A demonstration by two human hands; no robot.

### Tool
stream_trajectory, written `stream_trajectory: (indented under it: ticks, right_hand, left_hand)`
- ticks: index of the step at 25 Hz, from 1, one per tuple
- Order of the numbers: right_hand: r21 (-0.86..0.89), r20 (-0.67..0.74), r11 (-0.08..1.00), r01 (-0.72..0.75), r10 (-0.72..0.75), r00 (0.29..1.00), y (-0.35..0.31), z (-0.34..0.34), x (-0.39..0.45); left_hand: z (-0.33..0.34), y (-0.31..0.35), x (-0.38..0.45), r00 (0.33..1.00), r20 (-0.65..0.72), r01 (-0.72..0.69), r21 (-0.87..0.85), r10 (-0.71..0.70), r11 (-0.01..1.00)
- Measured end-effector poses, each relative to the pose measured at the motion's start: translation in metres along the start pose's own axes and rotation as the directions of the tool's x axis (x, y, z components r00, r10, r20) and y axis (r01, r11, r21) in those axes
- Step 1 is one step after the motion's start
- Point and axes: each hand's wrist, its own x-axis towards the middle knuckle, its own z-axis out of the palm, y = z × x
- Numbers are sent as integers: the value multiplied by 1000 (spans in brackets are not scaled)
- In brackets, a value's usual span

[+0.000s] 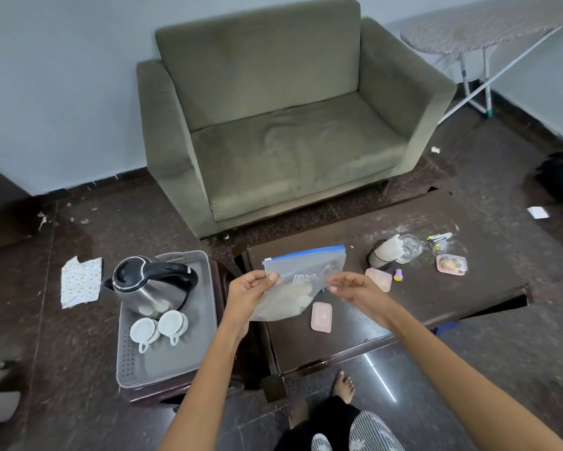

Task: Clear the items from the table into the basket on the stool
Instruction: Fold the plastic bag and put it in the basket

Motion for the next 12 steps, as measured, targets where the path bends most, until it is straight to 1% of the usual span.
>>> stream_trajectory:
  ticks: [1,3,5,7,9,12]
  right_hand:
    - [8,9,1000,10,-10,1000,5,6,-1]
    - [-9,-21,997,70,-70,997,8,17,-2]
    - [-64,-69,993,102,-106,992,4,26,-2]
    - [-73,-85,993,96,-102,991,0,30,-1]
    - [-71,-83,994,80,-86,993,-2,31,0]
    - [-114,-96,990,83,-94,991,-8,29,-2]
  left_hand:
    - [-3,1,-1,1000,-14,12,-1,-12,1000]
    - [-11,0,-1,995,-92,40,10,-39,999]
    - [-24,-4,1,987,-150,72,85,-59,994]
    - [-34,-8,0,991,-101,108,174,-91,979]
    - [-35,-12,-4,994,-46,104,261,-95,960]
    - [-34,-15,-6,996,-89,24,366,9,930]
